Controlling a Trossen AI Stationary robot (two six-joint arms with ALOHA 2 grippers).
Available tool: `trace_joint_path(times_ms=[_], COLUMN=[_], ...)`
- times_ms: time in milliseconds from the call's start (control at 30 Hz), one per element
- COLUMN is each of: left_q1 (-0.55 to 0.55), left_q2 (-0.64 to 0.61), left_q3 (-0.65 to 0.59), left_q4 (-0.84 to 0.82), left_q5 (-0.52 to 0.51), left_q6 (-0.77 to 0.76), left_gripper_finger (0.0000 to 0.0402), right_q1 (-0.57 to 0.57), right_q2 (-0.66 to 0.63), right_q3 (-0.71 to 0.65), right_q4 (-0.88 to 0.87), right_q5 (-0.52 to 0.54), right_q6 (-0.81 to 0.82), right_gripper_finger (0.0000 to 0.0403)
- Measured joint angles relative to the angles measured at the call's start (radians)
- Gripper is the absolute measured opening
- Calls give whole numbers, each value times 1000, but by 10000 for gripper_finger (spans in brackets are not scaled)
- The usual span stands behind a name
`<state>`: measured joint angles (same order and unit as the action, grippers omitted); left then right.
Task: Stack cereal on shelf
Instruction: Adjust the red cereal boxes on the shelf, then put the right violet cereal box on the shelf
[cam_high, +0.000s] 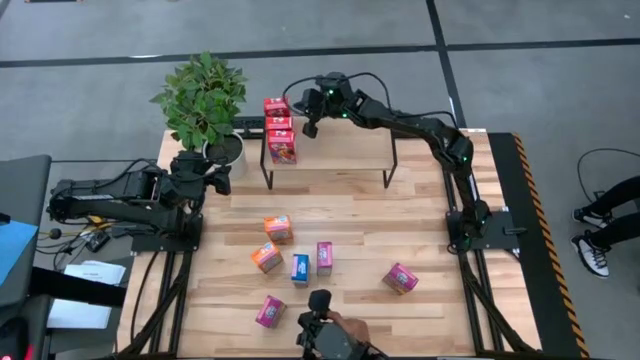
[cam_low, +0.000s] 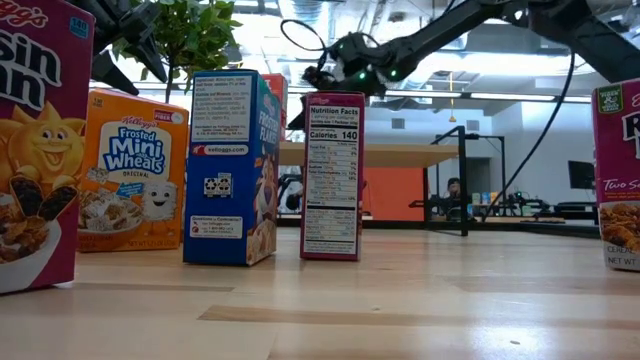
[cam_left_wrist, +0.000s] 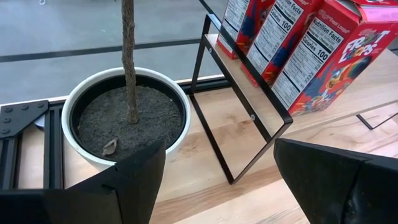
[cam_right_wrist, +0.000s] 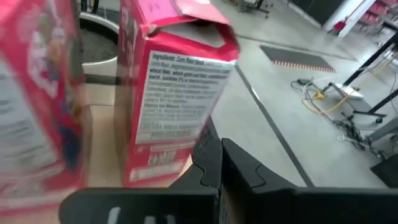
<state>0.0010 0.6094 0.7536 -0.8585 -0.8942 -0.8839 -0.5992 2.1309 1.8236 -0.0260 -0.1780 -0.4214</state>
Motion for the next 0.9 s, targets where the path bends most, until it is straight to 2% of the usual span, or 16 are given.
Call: trace_joint_path(times_ms=[67,200,333,500,667,800,900], left_q1=[0,0,0,0,0,0,0], left_q2=[0,0,0,0,0,0,0], left_q3=[0,0,0,0,0,0,0], left_q4=[0,1,2,18,53,57,57], left_q5=[0,3,57,151,223,244,245], left_q6=[9,24,26,90,168,207,241], left_gripper_finger=[290,290,290,290,290,290,290], right_q1=[-7,-11,-11,9,73,177,289], right_q2=[-35,-129,-271,-436,-561,-621,-646], right_q3=[0,0,0,1,1,0,0], right_q4=[-54,-199,-428,-733,-1074,-1331,-1470], right_q5=[10,95,127,127,120,114,134], right_q6=[-15,-40,-1,70,237,436,600], right_gripper_finger=[24,23,45,104,191,248,263])
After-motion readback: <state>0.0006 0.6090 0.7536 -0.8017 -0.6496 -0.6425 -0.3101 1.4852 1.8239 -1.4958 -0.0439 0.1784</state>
